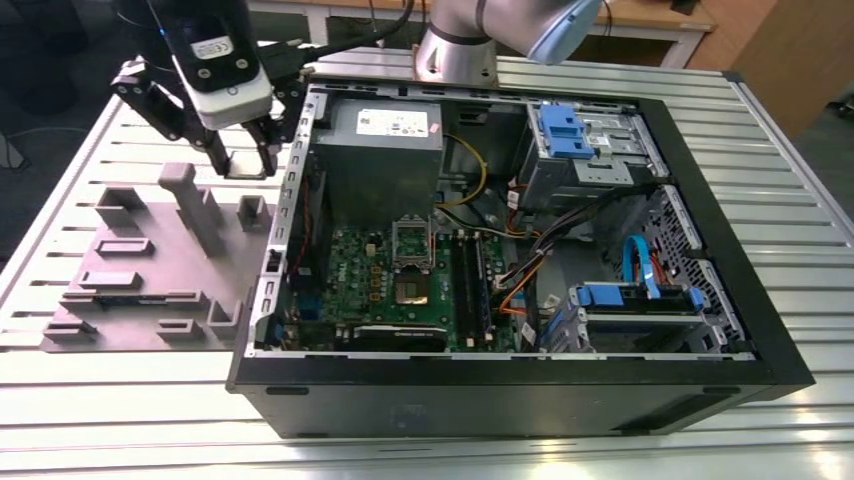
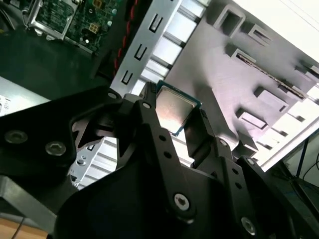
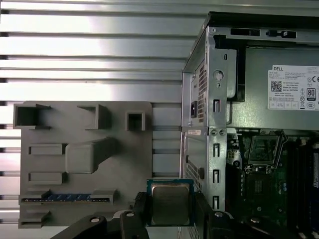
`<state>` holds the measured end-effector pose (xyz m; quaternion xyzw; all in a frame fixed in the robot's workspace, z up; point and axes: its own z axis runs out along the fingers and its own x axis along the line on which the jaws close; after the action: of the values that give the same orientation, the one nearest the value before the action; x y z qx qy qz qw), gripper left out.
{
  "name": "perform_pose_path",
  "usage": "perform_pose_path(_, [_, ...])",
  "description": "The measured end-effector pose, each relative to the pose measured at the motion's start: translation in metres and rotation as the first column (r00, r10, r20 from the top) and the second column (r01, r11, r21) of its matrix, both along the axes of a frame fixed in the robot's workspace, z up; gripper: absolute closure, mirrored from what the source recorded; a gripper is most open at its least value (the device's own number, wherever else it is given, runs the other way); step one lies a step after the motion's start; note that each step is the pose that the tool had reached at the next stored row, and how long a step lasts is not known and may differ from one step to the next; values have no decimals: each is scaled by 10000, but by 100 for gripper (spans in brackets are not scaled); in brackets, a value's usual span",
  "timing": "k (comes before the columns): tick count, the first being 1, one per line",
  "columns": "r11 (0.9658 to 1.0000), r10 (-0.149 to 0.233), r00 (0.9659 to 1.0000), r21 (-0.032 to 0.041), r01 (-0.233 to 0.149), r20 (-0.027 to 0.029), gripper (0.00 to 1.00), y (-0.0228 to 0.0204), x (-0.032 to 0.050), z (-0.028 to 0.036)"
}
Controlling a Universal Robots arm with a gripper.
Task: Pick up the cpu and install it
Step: 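Pick up the cpu and move it towards the insertion slot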
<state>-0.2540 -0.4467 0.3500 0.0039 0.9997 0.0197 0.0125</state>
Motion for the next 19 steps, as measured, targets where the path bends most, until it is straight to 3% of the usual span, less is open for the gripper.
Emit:
perform_pose_path(10, [10000,-1,10000,0,1,0,53,0,169,-2])
perform_pose_path(19, [10000,0,10000,0,0,0,53,0,437,-4])
